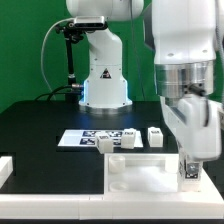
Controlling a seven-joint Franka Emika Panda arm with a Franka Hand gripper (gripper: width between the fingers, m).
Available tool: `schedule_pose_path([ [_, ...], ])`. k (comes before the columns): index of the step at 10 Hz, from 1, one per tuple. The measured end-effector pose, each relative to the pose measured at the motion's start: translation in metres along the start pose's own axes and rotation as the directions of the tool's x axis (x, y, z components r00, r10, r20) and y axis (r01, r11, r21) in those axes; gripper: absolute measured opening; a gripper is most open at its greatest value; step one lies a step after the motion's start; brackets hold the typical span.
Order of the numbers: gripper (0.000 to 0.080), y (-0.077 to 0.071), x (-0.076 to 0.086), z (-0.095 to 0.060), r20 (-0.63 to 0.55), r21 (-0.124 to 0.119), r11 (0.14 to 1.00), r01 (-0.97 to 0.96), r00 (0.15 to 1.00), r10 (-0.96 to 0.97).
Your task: Assemble one leg
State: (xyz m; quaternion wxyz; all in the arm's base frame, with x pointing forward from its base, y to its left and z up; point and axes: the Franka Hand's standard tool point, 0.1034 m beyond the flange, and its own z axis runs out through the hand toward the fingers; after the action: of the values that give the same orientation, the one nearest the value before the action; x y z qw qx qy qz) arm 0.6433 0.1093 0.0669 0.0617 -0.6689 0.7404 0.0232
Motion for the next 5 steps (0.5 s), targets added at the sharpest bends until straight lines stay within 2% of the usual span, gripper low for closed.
schedule_pose_path([
  [2,0.0285,-0.0002,0.0004,-0.0005,0.011,0.0,0.985,-0.174,0.985,0.174],
  [5,0.0285,-0.0001,-0.0001,-0.0006,0.01,0.0,0.971,-0.241,0.971,0.241],
])
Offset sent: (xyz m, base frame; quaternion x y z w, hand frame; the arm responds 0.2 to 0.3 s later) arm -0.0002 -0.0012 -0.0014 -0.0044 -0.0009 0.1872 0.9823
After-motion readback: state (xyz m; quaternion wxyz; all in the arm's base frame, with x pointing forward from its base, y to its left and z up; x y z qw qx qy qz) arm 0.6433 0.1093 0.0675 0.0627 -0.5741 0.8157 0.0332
